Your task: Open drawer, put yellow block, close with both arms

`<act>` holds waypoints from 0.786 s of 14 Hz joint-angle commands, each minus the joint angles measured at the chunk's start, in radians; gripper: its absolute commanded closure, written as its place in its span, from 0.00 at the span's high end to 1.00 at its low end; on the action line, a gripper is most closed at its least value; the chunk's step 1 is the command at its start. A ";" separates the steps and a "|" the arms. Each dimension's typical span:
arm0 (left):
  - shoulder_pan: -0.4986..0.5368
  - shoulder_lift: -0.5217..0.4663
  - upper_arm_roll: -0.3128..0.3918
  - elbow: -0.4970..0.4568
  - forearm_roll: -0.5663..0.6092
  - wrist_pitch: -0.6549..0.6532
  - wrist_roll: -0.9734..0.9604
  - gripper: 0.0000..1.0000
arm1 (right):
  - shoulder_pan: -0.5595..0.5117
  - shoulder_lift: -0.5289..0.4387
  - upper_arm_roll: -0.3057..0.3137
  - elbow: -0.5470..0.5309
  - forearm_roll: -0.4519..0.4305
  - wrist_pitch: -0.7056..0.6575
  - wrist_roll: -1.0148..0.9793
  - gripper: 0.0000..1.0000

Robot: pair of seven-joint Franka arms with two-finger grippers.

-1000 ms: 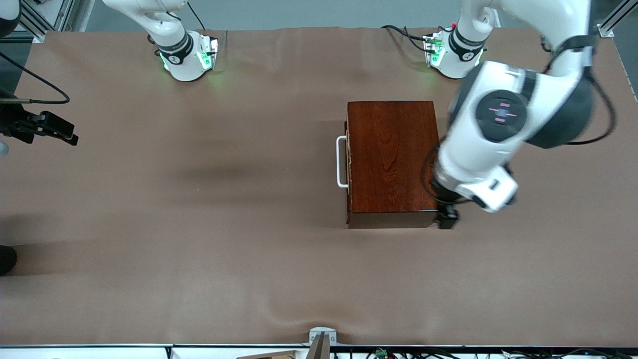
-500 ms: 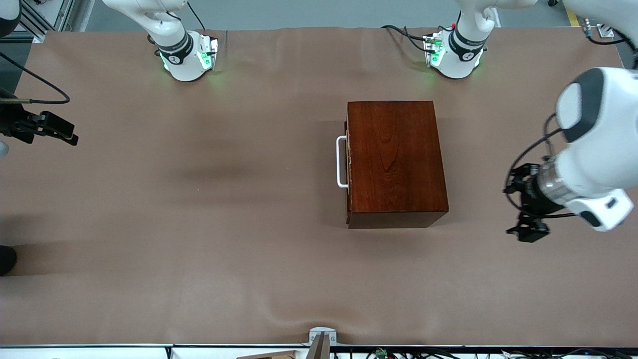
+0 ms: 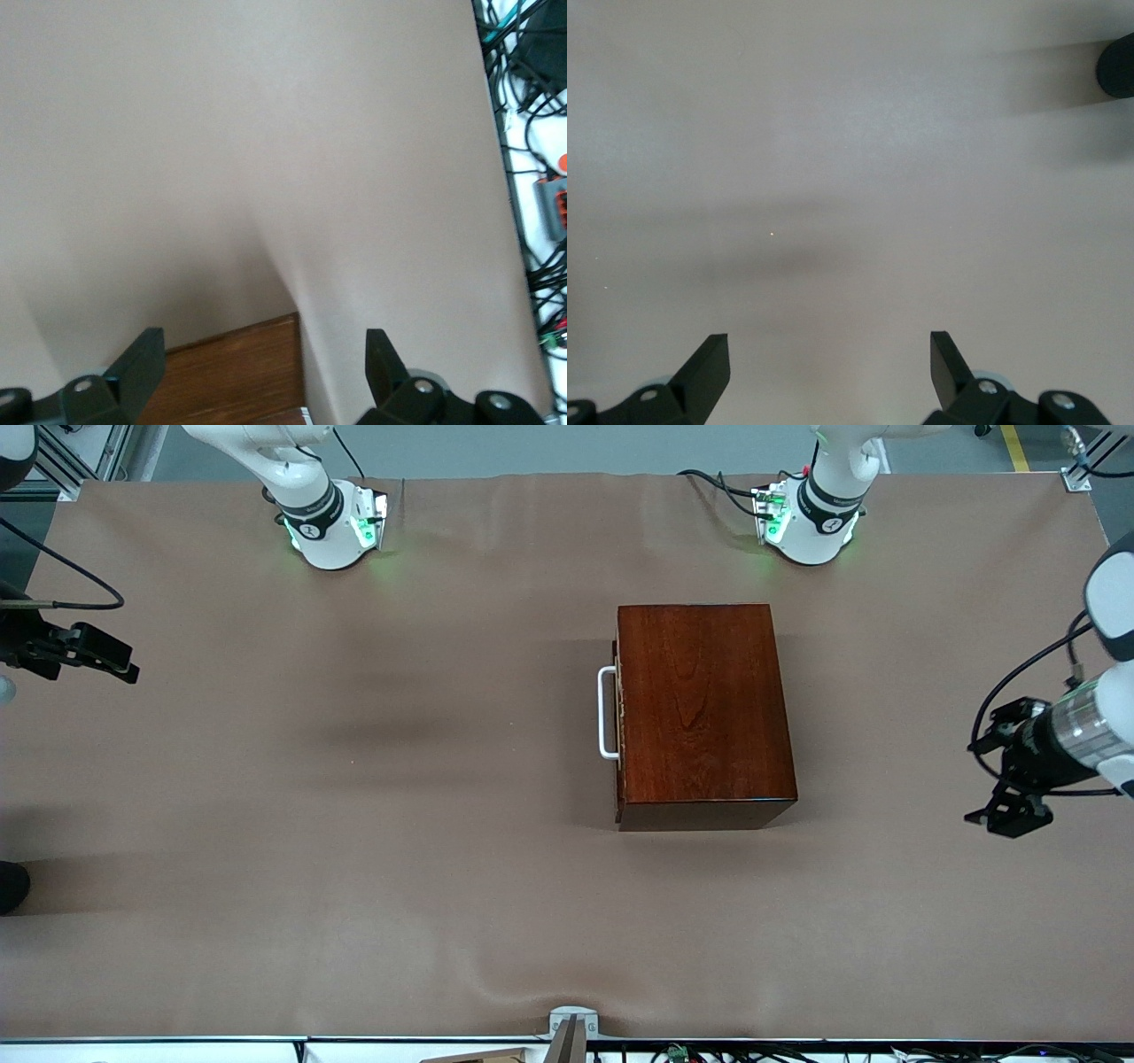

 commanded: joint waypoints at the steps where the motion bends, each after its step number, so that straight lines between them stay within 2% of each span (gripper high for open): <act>1: 0.017 -0.169 -0.010 -0.195 -0.022 0.009 0.118 1.00 | -0.014 -0.007 0.013 0.006 -0.003 -0.007 -0.002 1.00; 3: 0.022 -0.251 -0.010 -0.292 -0.022 0.009 0.228 1.00 | -0.015 -0.007 0.013 0.006 -0.003 -0.007 -0.002 1.00; 5: 0.022 -0.292 -0.012 -0.336 -0.022 0.009 0.319 1.00 | -0.015 -0.007 0.013 0.006 -0.003 -0.007 -0.002 1.00; 11: 0.065 -0.365 -0.009 -0.353 -0.022 -0.035 0.747 1.00 | -0.015 -0.007 0.013 0.006 -0.003 -0.007 -0.002 1.00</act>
